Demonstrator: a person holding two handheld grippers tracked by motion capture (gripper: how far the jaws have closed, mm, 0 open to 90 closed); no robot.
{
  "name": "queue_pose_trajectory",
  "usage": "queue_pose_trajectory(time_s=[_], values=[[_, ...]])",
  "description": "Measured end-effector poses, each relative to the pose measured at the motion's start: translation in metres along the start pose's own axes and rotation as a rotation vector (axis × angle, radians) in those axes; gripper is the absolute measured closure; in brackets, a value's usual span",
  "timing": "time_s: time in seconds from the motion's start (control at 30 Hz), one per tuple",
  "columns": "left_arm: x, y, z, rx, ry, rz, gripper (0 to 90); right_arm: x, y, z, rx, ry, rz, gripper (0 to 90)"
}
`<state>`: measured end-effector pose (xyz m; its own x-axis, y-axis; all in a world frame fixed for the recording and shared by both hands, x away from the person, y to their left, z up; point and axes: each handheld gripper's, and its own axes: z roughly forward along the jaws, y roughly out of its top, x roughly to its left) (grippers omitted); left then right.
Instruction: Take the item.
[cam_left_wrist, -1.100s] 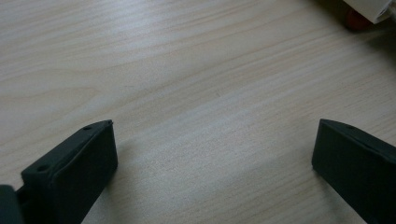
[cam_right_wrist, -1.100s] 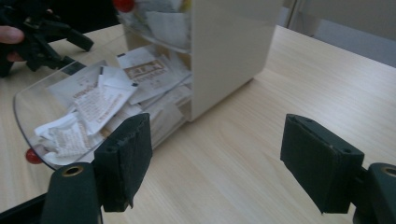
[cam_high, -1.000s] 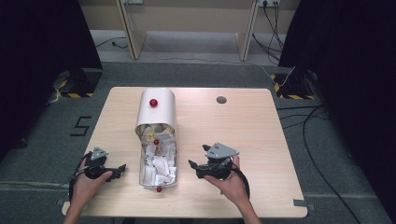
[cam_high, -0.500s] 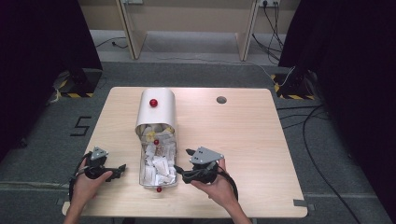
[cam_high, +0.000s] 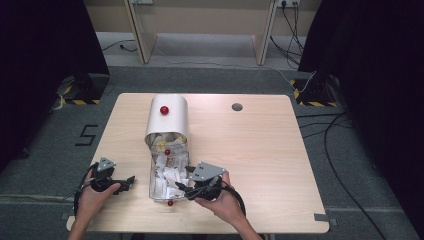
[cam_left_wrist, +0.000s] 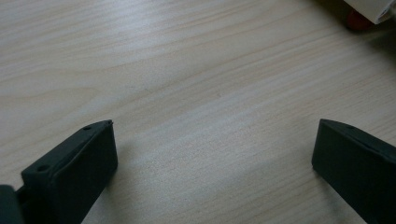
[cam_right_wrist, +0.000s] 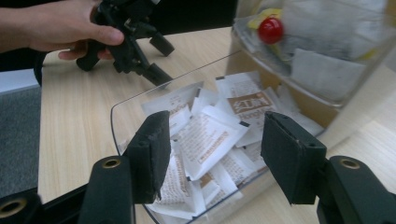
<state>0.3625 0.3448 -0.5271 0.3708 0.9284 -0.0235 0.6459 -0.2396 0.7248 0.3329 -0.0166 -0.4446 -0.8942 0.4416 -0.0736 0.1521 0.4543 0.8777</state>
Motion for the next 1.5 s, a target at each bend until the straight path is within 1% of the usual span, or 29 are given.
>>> queue_pose_trajectory(time_s=[0.17,0.37,0.6,0.9,1.13,1.37,1.5], values=[[0.000,0.000,0.000,0.000,0.000,0.000,0.0,0.004,-0.002,0.009,0.016,0.015,-0.021,45.8],[0.000,0.000,0.000,0.000,0.000,0.002,0.0,0.004,-0.002,0.012,0.013,0.013,-0.019,46.7],[0.000,0.000,0.000,0.000,0.000,0.000,0.0,0.004,-0.003,0.019,0.021,0.019,-0.024,48.4],[0.000,0.000,0.000,0.000,0.000,0.002,0.0,0.009,-0.003,0.029,0.027,0.031,-0.040,52.8],[0.000,0.000,0.000,0.001,0.000,0.002,0.0,0.012,-0.007,0.036,0.044,0.040,-0.057,57.1],[0.000,0.000,0.000,0.000,0.000,0.000,0.0,0.013,-0.009,0.043,0.053,0.034,-0.073,59.5],[0.000,0.000,0.000,0.000,0.000,0.000,0.0,0.013,-0.011,0.048,0.069,0.030,-0.082,61.3]])
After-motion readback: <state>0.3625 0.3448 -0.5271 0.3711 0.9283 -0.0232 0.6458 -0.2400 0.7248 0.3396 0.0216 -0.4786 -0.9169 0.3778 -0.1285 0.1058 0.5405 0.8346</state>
